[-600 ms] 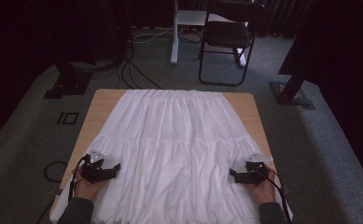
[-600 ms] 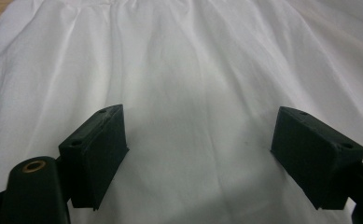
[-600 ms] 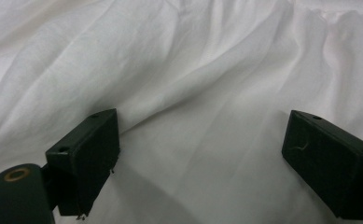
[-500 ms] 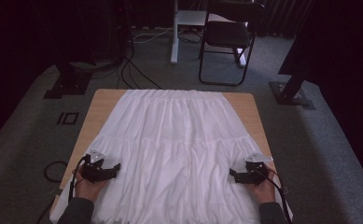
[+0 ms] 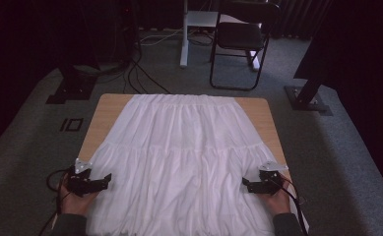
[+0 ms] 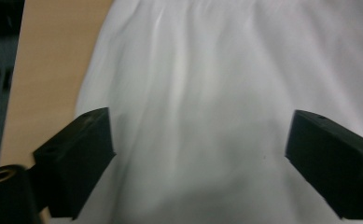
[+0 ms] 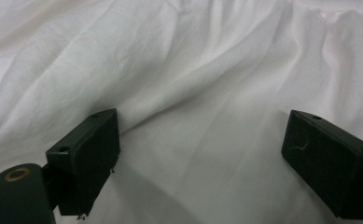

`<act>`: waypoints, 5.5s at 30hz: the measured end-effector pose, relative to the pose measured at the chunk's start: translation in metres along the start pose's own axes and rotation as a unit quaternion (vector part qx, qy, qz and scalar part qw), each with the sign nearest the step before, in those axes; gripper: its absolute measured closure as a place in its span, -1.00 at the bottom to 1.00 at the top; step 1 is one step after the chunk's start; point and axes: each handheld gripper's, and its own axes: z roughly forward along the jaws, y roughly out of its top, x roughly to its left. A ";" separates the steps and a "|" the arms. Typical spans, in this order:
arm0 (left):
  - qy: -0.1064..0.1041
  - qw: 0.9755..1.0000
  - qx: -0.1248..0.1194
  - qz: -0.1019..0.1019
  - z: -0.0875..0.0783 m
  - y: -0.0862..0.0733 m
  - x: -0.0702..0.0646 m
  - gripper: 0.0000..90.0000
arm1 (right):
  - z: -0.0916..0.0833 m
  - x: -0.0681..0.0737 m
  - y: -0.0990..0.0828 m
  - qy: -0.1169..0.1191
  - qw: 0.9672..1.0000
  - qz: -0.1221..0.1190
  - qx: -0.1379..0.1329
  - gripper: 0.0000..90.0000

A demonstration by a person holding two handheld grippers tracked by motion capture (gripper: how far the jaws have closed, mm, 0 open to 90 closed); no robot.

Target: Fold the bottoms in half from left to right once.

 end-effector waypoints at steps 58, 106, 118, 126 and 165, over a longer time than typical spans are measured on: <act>0.110 0.994 -0.024 0.012 -0.030 -0.006 0.067 0.96 | -0.070 -0.049 -0.029 -0.110 0.993 0.034 0.008 -0.16; 0.076 0.989 -0.123 -0.019 -0.083 0.028 0.085 0.96 | -0.064 -0.063 -0.035 -0.114 0.992 0.056 0.007 0.55; -0.042 0.976 -0.195 0.088 -0.110 0.092 -0.001 0.96 | -0.066 -0.056 -0.035 -0.114 0.992 0.055 -0.008 0.22; -0.116 0.957 -0.216 0.155 -0.099 0.134 -0.064 0.96 | -0.068 -0.048 -0.032 -0.110 0.993 0.044 -0.014 0.20; -0.451 0.863 -0.049 0.223 0.070 0.200 -0.376 0.55 | -0.068 -0.037 -0.020 -0.102 0.994 0.021 -0.025 0.16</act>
